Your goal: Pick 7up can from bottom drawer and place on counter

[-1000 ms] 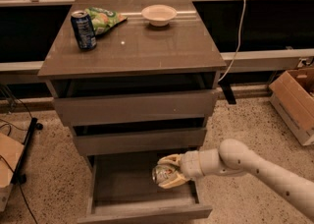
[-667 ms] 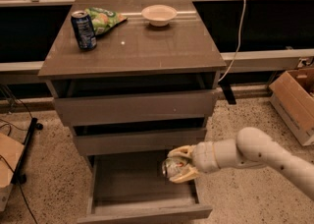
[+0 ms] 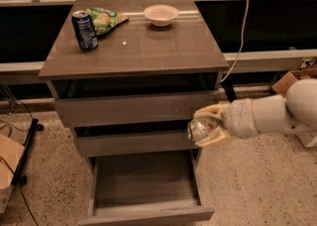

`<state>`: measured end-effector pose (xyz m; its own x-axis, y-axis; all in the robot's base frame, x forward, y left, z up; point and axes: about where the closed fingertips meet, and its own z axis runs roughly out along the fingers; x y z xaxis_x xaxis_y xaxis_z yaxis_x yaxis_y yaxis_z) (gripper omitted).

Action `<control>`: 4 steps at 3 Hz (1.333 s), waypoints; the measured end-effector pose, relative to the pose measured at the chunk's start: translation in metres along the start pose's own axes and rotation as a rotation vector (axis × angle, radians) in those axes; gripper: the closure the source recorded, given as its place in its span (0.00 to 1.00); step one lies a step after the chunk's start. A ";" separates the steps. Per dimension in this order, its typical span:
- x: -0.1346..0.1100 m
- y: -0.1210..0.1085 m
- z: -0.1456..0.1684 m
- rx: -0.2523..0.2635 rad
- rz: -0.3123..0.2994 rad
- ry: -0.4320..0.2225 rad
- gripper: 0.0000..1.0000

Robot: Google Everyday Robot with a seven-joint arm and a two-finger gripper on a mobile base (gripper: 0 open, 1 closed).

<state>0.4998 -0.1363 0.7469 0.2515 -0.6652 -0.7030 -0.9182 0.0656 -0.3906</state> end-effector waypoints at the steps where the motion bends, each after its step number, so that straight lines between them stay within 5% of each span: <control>1: -0.024 -0.063 -0.048 0.106 -0.051 0.058 1.00; 3: -0.031 -0.082 -0.062 0.142 -0.065 0.064 1.00; 4: -0.053 -0.090 -0.071 0.189 -0.107 0.062 1.00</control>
Offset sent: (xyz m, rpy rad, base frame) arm 0.0394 -0.0255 0.0735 -0.0446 -0.1096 -0.0703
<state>0.5473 -0.1601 0.8611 0.3196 -0.7197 -0.6164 -0.8125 0.1265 -0.5690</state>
